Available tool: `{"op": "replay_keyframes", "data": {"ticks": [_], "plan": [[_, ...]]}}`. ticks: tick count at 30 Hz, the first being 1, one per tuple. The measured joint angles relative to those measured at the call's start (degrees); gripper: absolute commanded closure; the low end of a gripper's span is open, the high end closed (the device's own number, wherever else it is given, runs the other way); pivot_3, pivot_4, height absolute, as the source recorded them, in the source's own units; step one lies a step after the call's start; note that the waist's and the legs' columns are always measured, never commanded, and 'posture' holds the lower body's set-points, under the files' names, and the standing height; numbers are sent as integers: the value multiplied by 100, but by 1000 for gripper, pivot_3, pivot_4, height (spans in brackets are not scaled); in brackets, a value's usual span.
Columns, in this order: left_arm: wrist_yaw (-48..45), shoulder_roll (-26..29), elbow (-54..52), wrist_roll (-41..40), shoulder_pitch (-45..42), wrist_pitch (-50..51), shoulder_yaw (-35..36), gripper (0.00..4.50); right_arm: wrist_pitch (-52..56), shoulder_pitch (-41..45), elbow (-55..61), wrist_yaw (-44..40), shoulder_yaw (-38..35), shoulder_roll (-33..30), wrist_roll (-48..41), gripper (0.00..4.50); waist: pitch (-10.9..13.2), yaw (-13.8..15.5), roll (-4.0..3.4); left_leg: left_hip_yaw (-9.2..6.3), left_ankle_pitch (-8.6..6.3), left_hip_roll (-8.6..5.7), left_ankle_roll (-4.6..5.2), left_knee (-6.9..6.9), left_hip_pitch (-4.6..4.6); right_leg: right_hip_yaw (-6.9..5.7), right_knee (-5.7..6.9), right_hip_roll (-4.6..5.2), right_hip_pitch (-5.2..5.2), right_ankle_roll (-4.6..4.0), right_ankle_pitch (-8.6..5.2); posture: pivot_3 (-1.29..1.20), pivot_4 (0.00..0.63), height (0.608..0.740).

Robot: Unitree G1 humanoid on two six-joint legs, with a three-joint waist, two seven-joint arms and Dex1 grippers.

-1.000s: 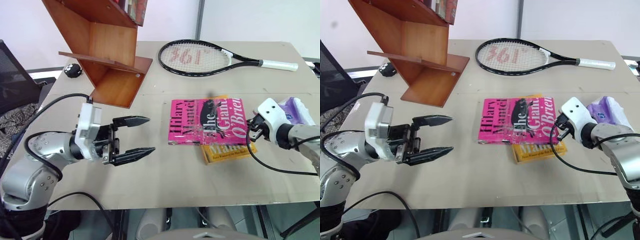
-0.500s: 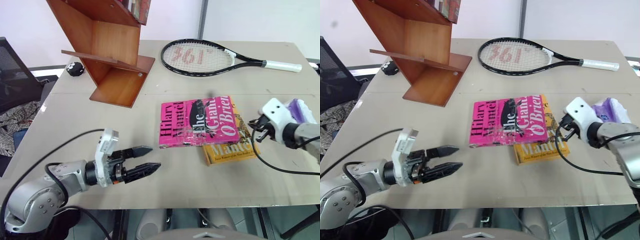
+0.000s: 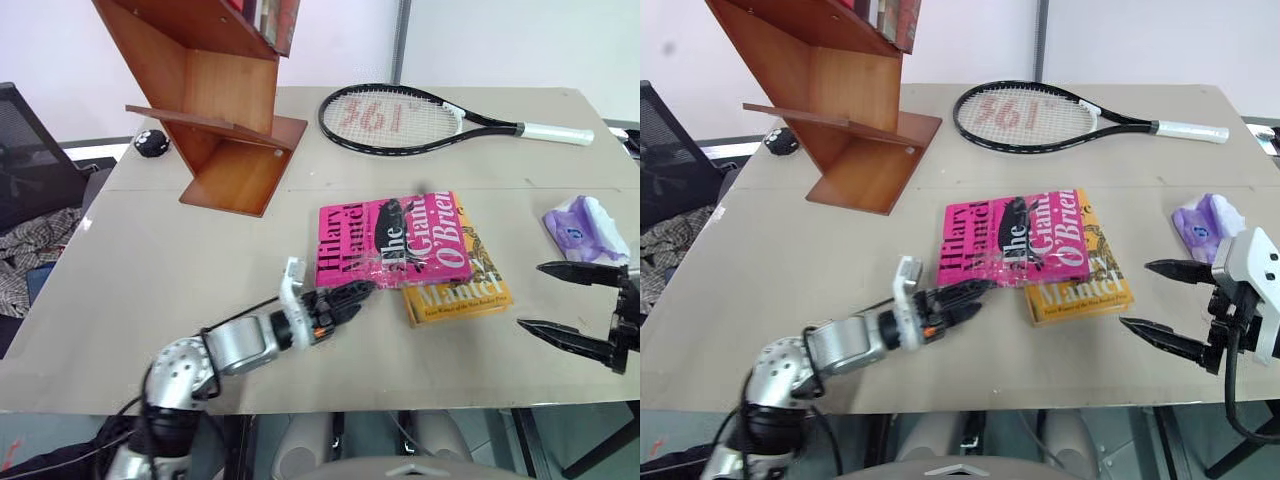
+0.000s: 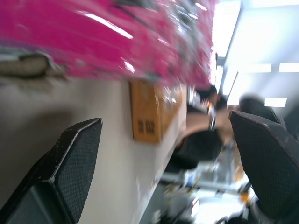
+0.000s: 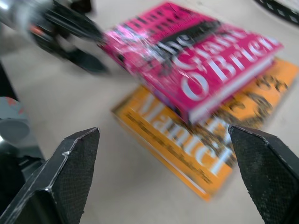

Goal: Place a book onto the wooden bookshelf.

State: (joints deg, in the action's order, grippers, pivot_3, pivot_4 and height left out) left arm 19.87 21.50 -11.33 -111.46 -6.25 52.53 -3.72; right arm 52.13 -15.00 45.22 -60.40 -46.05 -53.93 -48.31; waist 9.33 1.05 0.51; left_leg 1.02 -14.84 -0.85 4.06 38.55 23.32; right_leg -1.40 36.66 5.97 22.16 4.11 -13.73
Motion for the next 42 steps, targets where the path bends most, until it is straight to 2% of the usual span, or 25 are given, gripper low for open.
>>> {"op": "replay_keyframes", "data": {"ticks": [3,10,17,20,24,28,30,32,38,40,42], "plan": [[877,-893,223,-14,-282,-293,263,0,31,-93,153,149,-148,50,-366,42,-4,51,3,0,1,-4,0,2,-3,-1,-2,-2,-6,-4,-2,0,150,740],[2055,-2004,710,-22,-1045,-1052,567,0,10,-293,427,614,-470,79,-1218,42,-3,150,7,-1,0,-7,1,-1,-31,-9,-28,-20,-50,-5,-3,0,150,740],[1692,-2462,1300,827,-1459,-1518,675,0,-207,-397,471,1012,-465,167,-1472,42,-6,156,8,12,-4,-10,8,-4,-31,-19,-65,-29,-60,-4,-2,0,150,740],[1336,-2636,1596,1347,-1671,-1677,795,786,-374,-452,565,1198,-433,253,-1481,0,-11,181,8,11,-5,-10,10,-6,-31,-21,-71,-32,-63,-4,-3,0,150,740],[779,-2644,1817,1887,-1794,-1755,1013,2681,-552,-556,613,1385,-346,344,-1471,0,-13,156,7,10,-5,-4,10,-8,-32,-21,-71,-37,-62,-5,-2,0,150,740],[200,-2509,1833,2159,-1808,-1513,1181,4287,-714,-671,613,1486,-277,369,-1399,0,-13,129,8,10,-6,-2,10,-10,-32,-21,-71,-39,-60,-4,-3,0,150,740],[20,-2425,1830,2275,-1807,-1410,1212,4315,-765,-691,613,1498,-211,370,-1373,0,-11,129,9,10,-6,-2,10,-11,-29,-21,-73,-39,-58,-4,-3,0,150,740],[-469,-2100,1680,2506,-1788,-1150,1148,4315,-848,-701,608,1544,-160,372,-1333,0,-6,116,16,10,-5,-1,9,-13,-19,-20,-73,-42,-46,-4,-3,0,150,740],[-1836,-1230,614,2850,-1841,-511,983,4316,-1103,-577,578,1686,-41,397,-1261,0,-5,134,17,1,9,-2,-16,-11,6,-27,-82,-40,-35,-4,-3,0,150,740],[-2567,-644,223,3283,-2092,-319,745,4316,-1206,-405,497,1778,40,424,-1268,0,-4,131,18,-2,10,-3,-17,-10,23,-31,-83,-43,-18,-4,-3,0,150,740],[-2947,-398,42,3526,-2271,-312,726,4316,-1247,-294,424,1845,79,439,-1280,0,-4,125,18,-2,10,-4,-17,-9,28,-30,-82,-43,-11,-4,-3,0,150,740]]}}
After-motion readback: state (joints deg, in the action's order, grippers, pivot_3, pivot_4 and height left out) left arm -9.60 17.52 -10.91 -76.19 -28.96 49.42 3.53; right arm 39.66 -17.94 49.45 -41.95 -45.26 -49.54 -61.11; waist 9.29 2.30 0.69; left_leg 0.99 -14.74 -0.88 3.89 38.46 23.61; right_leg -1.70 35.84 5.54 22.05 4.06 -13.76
